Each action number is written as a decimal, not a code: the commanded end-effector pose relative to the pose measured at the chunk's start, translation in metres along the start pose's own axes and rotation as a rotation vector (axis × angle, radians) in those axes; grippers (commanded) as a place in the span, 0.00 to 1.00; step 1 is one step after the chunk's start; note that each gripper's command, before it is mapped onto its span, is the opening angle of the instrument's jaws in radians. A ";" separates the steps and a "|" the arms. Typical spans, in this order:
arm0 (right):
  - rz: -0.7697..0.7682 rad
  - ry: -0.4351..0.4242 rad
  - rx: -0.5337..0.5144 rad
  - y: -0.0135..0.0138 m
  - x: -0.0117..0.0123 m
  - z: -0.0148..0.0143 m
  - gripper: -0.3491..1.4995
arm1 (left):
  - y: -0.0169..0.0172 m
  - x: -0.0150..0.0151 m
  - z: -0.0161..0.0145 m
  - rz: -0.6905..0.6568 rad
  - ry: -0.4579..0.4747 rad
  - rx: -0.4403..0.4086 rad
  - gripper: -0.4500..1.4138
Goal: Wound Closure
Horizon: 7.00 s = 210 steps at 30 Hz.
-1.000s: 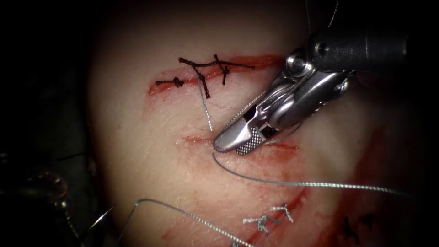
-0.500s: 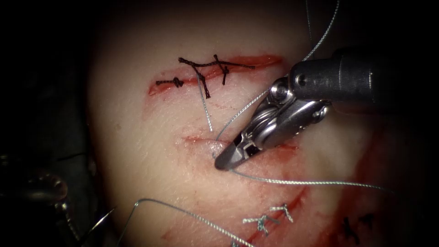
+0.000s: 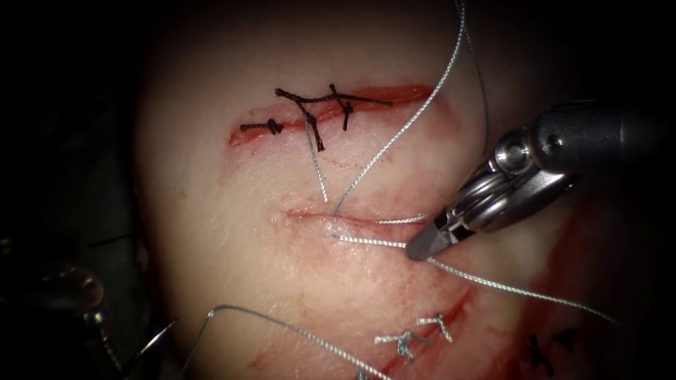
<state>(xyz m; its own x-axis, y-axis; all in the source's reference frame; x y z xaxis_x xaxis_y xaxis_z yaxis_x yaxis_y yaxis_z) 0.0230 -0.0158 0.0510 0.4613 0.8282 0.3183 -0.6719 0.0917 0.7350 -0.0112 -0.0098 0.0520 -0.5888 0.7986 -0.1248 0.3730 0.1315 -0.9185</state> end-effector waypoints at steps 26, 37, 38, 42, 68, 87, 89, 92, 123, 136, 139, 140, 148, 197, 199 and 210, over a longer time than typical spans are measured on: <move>-0.020 0.090 -0.334 0.0235 -0.0158 -0.0150 0.81 | -0.0011 0.0000 0.0003 0.001 0.000 0.002 0.00; -0.256 0.101 -0.293 0.0095 -0.0066 -0.0178 0.82 | -0.0011 0.0001 0.0003 0.001 0.000 0.002 0.00; -0.272 0.108 -0.284 0.0081 -0.0056 -0.0177 0.82 | -0.0011 0.0001 0.0003 0.001 0.000 0.002 0.00; -0.343 0.158 -0.202 0.0021 -0.0017 -0.0162 0.81 | -0.0011 0.0000 0.0003 0.001 0.000 0.002 0.00; -0.605 0.043 0.509 -0.0127 -0.0028 -0.0155 0.88 | -0.0009 0.0000 0.0005 0.000 0.001 0.001 0.00; -0.429 0.613 0.940 -0.0171 0.0096 -0.0220 0.79 | -0.0009 0.0000 0.0005 0.000 0.001 0.001 0.00; -0.410 0.635 0.844 -0.0179 0.0107 -0.0200 0.79 | -0.0009 0.0000 0.0005 0.000 0.001 0.001 0.00; -0.229 0.489 0.693 -0.0186 0.0108 -0.0166 0.78 | -0.0009 0.0000 0.0005 0.000 0.001 0.001 0.00; 0.395 0.034 0.389 -0.0031 0.0047 0.0047 0.66 | -0.0010 0.0000 0.0006 0.001 -0.001 0.001 0.00; 0.445 0.040 0.418 -0.0041 0.0053 0.0084 0.64 | -0.0010 0.0000 0.0006 0.001 -0.001 0.001 0.00; 0.450 0.039 0.408 -0.0038 0.0053 0.0100 0.62 | -0.0010 0.0000 0.0006 0.001 -0.002 0.001 0.00; 0.454 0.039 0.406 -0.0037 0.0053 0.0104 0.61 | -0.0009 0.0000 0.0006 0.001 -0.002 0.000 0.00; 0.458 0.050 0.352 -0.0036 0.0058 0.0121 0.45 | -0.0009 0.0000 0.0006 0.000 -0.002 -0.001 0.00; 0.360 0.305 -0.021 0.0222 -0.0142 -0.0165 0.00 | -0.0008 0.0001 0.0006 0.000 -0.002 -0.001 0.00; 0.366 0.315 -0.038 0.0234 -0.0148 -0.0175 0.00 | -0.0008 0.0001 0.0006 0.000 -0.002 -0.001 0.00; 0.434 0.414 -0.138 0.0304 -0.0182 -0.0255 0.00 | -0.0008 0.0002 0.0006 -0.001 -0.001 -0.001 0.00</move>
<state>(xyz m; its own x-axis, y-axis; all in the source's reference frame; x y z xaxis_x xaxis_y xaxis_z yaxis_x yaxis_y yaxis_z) -0.0211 -0.0138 0.0517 -0.1176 0.9497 0.2904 -0.8293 -0.2548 0.4973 -0.0116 -0.0098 0.0520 -0.5896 0.7980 -0.1252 0.3732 0.1316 -0.9184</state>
